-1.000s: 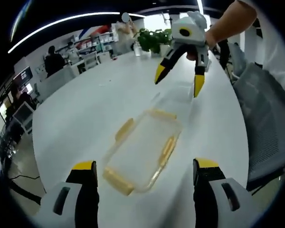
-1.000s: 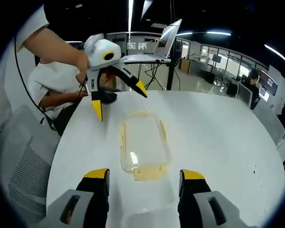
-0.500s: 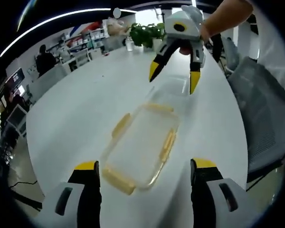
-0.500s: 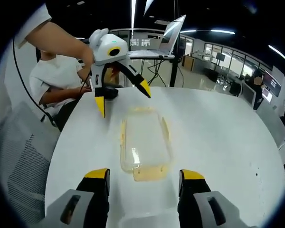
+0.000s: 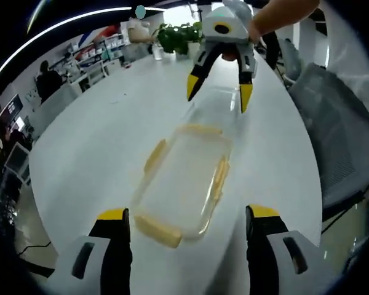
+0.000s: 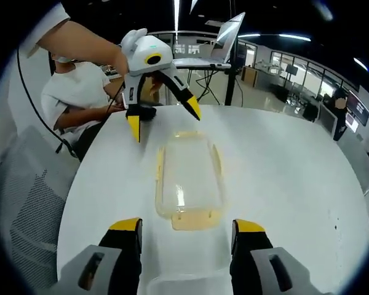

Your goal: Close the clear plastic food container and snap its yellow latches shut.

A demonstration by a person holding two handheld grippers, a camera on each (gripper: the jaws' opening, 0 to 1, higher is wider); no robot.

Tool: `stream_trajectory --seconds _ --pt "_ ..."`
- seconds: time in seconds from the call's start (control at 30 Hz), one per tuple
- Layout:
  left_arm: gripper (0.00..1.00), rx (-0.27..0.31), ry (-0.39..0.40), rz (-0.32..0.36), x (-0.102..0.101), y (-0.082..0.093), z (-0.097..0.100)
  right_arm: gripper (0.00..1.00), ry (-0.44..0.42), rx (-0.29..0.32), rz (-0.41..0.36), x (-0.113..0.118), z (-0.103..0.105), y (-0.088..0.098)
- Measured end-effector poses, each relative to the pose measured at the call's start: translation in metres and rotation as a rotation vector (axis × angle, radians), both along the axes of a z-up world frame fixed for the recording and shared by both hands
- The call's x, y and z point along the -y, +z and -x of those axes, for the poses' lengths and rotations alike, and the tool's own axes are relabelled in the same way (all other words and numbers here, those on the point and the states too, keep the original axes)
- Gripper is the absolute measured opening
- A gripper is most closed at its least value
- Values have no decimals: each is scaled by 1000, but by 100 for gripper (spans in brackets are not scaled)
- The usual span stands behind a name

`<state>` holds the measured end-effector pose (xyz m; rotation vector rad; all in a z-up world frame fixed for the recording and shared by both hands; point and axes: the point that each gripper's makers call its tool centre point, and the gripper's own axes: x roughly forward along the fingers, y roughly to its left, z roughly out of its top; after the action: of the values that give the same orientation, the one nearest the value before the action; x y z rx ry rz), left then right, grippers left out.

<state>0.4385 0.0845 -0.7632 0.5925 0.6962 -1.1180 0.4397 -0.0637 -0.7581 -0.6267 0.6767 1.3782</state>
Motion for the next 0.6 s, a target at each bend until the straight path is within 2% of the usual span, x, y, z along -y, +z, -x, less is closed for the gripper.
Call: stream_trajectory --seconds 0.2,0.3,0.6 --pt "73 -10 -26 -17 -1 -3 -2 57 22 -4 24 -5 -1 -6" --pt "73 -11 -51 -49 -4 -6 -2 57 31 -3 33 -8 -2 -8" --pt "72 -19 -72 -69 -9 -12 -5 57 36 -13 57 -13 -4 -15"
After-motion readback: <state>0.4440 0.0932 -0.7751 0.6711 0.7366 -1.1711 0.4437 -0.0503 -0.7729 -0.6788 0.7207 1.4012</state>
